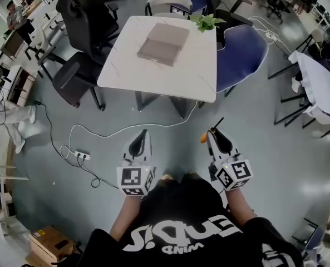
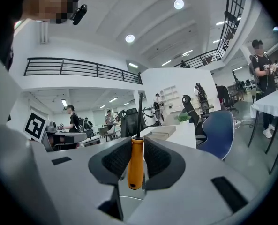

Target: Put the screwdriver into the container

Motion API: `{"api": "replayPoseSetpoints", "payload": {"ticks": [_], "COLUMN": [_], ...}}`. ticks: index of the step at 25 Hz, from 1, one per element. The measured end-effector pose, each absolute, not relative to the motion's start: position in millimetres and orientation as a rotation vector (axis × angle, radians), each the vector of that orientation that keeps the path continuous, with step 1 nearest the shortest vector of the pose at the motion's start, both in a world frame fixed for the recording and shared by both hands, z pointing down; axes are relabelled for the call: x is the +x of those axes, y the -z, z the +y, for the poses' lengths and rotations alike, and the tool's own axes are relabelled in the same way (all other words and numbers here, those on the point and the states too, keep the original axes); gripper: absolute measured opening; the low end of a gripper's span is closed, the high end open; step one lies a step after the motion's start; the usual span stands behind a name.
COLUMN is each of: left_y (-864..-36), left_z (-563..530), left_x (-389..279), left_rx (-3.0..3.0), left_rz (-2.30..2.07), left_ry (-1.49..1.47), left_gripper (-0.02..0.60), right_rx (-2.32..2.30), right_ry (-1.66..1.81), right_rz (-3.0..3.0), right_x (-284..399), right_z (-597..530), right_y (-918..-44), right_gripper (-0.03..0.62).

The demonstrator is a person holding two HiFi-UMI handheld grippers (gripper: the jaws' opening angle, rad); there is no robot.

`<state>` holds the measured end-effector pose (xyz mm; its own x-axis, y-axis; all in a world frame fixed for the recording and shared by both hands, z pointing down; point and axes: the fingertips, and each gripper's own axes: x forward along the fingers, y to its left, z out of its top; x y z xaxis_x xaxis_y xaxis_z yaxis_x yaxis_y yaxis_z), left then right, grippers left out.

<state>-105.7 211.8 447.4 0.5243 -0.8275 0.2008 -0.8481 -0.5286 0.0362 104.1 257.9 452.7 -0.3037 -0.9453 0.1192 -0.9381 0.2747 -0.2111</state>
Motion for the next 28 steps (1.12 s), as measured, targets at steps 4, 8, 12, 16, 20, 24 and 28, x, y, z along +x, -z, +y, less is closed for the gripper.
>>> {"api": "replayPoseSetpoints", "payload": {"ticks": [4, 8, 12, 16, 20, 24, 28], "left_y": [-447, -448, -452, -459, -459, -454, -447], "left_z": [196, 177, 152, 119, 81, 36, -9], "left_x": [-114, -113, -113, -116, -110, -104, -97], "left_rx": [2.629, 2.635, 2.639, 2.626, 2.626, 2.612, 2.591], "left_rz": [-1.435, -1.428, -1.435, -1.458, -1.470, -1.480, -1.506], "left_ry": [-0.225, -0.226, -0.215, -0.208, -0.211, -0.226, -0.235], "left_gripper": [0.014, 0.014, 0.014, 0.014, 0.014, 0.014, 0.014], "right_rx": [-1.839, -1.870, -1.883, -1.867, -1.851, -1.835, -1.805], "right_ry": [0.375, 0.380, 0.379, 0.366, 0.377, 0.393, 0.377], "right_rz": [2.461, 2.440, 2.434, 2.448, 2.454, 2.472, 2.501], "right_x": [96, 102, 110, 111, 119, 126, 133], "right_z": [242, 222, 194, 157, 114, 66, 14], "right_y": [-448, -449, -456, -461, -464, -459, -446], "right_gripper": [0.080, 0.080, 0.080, 0.080, 0.080, 0.080, 0.080]}}
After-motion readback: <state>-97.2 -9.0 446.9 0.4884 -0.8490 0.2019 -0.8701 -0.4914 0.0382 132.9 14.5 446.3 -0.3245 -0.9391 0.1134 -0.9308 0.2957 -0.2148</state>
